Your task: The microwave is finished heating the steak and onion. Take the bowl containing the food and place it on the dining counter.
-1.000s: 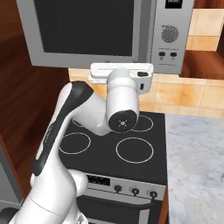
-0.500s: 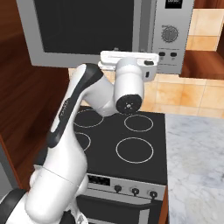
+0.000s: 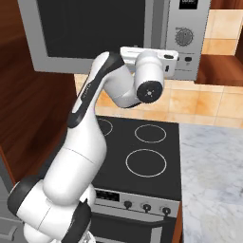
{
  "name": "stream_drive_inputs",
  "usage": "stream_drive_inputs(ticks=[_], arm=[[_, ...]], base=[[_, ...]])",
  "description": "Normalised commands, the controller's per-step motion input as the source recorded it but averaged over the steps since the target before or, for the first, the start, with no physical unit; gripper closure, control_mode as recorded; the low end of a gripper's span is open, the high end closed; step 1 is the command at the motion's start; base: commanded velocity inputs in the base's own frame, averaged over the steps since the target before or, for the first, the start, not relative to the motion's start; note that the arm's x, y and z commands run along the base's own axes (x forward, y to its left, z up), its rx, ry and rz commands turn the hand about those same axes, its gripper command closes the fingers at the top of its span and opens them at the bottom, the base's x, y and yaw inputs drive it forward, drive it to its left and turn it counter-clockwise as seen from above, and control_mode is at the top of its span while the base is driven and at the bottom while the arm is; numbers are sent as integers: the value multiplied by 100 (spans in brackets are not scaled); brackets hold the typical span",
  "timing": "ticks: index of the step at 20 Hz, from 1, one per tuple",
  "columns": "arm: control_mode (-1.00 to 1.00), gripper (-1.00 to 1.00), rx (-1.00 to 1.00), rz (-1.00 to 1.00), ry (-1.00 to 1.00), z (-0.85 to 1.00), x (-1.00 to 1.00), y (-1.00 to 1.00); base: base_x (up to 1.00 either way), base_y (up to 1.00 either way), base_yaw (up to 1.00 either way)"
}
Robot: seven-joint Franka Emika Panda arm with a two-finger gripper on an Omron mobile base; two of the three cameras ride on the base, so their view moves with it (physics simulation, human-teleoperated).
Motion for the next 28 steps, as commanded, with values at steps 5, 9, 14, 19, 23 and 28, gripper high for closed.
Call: stream_drive_inputs(ticks=[5,9,14,19,23,28], arm=[[-100,-100,0,0,3,1,62,-32],[-100,-100,1,0,3,0,64,-37],[-100,-100,0,0,6,0,74,-27],[-100,100,0,0,3,0,65,-5],[-100,100,0,0,0,0,1,0],[-100,100,0,0,0,0,-1,0]], base=[[0,0,0],[0,0,0],[0,0,0],[0,0,0],[0,0,0],[0,0,0]])
